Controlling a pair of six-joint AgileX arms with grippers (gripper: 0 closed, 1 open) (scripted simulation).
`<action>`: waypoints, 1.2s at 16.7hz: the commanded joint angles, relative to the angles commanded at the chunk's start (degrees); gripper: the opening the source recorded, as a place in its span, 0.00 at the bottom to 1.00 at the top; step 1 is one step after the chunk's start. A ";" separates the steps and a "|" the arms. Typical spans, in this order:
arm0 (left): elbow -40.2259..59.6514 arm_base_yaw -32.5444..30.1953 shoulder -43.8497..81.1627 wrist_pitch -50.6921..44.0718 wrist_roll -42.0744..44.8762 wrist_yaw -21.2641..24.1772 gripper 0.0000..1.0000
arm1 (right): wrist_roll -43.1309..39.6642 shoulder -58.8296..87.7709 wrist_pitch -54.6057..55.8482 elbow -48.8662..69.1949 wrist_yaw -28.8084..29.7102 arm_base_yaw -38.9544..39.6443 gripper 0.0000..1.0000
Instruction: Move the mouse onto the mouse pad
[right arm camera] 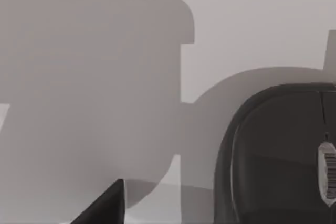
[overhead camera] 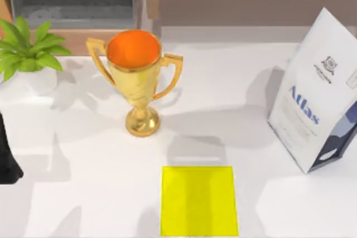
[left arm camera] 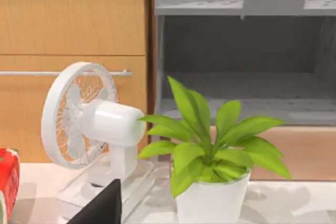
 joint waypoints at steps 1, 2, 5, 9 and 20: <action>0.00 0.00 0.00 0.00 0.00 0.00 1.00 | 0.00 0.00 0.00 0.00 0.00 0.00 0.85; 0.00 0.00 0.00 0.00 0.00 0.00 1.00 | 0.00 0.00 0.00 0.00 0.00 0.00 0.77; 0.00 0.00 0.00 0.00 0.00 0.00 1.00 | 0.00 0.00 0.00 0.00 0.00 0.00 0.55; 0.00 0.00 0.00 0.00 0.00 0.00 1.00 | 0.00 0.00 0.00 0.00 0.00 0.00 0.25; 0.00 0.00 0.00 0.00 0.00 0.00 1.00 | 0.00 0.00 0.00 0.00 0.00 0.00 0.00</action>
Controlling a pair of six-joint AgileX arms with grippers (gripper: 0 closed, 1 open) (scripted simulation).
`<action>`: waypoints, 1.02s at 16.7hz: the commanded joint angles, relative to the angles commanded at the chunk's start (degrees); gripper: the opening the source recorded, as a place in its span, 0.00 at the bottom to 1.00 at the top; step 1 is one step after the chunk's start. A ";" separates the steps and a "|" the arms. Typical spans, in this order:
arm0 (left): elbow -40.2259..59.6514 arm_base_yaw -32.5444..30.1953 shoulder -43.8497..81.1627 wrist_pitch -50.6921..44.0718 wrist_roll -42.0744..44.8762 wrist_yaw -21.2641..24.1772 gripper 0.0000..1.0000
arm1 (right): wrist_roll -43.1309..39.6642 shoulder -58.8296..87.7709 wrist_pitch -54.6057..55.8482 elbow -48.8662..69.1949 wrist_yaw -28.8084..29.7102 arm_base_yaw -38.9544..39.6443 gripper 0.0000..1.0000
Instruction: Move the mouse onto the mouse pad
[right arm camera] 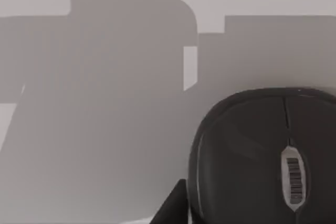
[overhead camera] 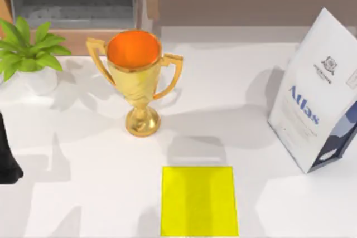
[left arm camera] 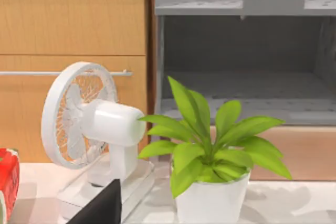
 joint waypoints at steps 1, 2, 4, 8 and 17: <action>0.00 0.00 0.00 0.00 0.00 0.00 1.00 | 0.46 -1.53 -0.64 0.16 -0.71 0.21 0.00; 0.00 0.00 0.00 0.00 0.00 0.00 1.00 | 0.47 -1.51 -0.82 0.32 -0.71 0.19 0.00; 0.00 0.00 0.00 0.00 0.00 0.00 1.00 | 0.49 -1.48 -2.97 2.25 -0.72 0.07 0.00; 0.00 0.00 0.00 0.00 0.00 0.00 1.00 | 0.24 -2.16 -13.82 11.90 -0.68 0.09 0.00; 0.00 0.00 0.00 0.00 0.00 0.00 1.00 | 0.42 -3.36 -21.78 19.34 -0.75 0.18 0.00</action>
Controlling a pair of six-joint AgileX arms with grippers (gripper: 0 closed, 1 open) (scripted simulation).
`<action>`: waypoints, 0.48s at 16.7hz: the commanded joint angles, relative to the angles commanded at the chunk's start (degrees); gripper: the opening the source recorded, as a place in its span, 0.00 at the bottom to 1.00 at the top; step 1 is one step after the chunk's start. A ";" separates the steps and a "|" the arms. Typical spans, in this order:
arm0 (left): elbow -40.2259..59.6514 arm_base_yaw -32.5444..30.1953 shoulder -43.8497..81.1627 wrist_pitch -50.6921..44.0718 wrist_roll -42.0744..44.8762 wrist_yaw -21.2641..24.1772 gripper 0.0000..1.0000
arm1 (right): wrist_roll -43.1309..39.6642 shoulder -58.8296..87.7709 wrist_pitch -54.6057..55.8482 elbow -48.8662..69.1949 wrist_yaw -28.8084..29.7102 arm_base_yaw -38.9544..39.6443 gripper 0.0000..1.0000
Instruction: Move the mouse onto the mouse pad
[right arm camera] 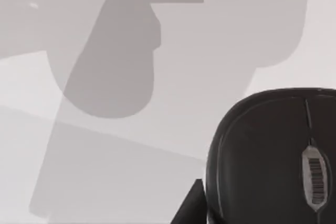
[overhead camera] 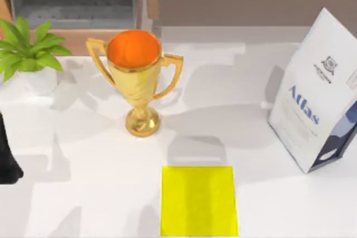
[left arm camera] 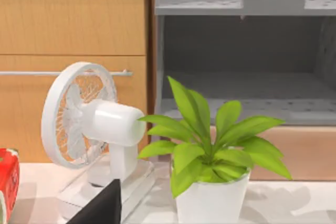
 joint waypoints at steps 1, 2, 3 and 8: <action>0.00 0.00 0.00 0.00 0.00 0.00 1.00 | 0.39 -0.42 0.44 0.35 -0.02 0.31 0.00; 0.00 0.00 0.00 0.00 0.00 0.00 1.00 | 1.20 -1.25 1.27 0.99 -0.07 0.99 0.00; 0.00 0.00 0.00 0.00 0.00 0.00 1.00 | 2.38 -2.43 2.34 1.81 -0.16 2.01 0.00; 0.00 0.00 0.00 0.00 0.00 0.00 1.00 | 13.31 -11.36 7.89 5.59 -1.95 12.48 0.00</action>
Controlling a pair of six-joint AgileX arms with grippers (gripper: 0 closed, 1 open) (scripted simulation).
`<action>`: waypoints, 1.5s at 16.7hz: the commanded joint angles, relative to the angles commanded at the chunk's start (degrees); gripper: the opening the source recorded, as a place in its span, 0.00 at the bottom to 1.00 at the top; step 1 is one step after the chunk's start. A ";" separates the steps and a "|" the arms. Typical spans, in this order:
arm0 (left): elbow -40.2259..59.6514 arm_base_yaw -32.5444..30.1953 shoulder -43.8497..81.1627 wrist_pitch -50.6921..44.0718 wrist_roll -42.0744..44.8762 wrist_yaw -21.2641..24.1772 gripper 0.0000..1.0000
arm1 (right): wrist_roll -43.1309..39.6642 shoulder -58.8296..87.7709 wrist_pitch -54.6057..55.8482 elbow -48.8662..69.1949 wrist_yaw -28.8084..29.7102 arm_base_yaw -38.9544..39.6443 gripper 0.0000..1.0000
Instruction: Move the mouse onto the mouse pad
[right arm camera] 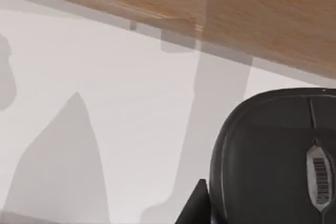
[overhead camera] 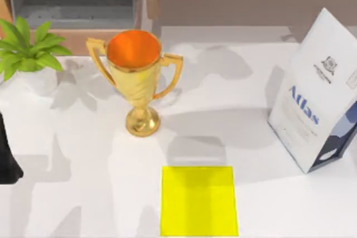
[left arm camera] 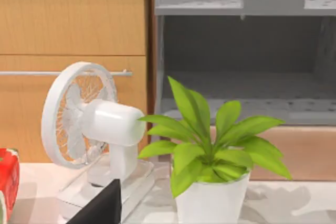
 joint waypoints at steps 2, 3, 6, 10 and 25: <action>0.00 0.00 0.00 0.00 0.00 0.00 1.00 | 6.38 -3.58 0.96 -0.65 -1.50 6.58 0.00; 0.00 0.00 0.00 0.00 0.00 0.00 1.00 | 9.87 -5.14 1.02 -1.82 -2.40 10.22 0.00; 0.00 0.00 0.00 0.00 0.00 0.00 1.00 | 21.18 -8.89 -0.12 -8.72 -5.27 21.71 0.00; 0.00 0.00 0.00 0.00 0.00 0.00 1.00 | 37.44 -11.49 -1.54 -22.12 -7.42 34.95 0.00; 0.00 0.00 0.00 0.00 0.00 0.00 1.00 | 66.81 -9.96 11.26 -46.14 3.14 49.14 0.00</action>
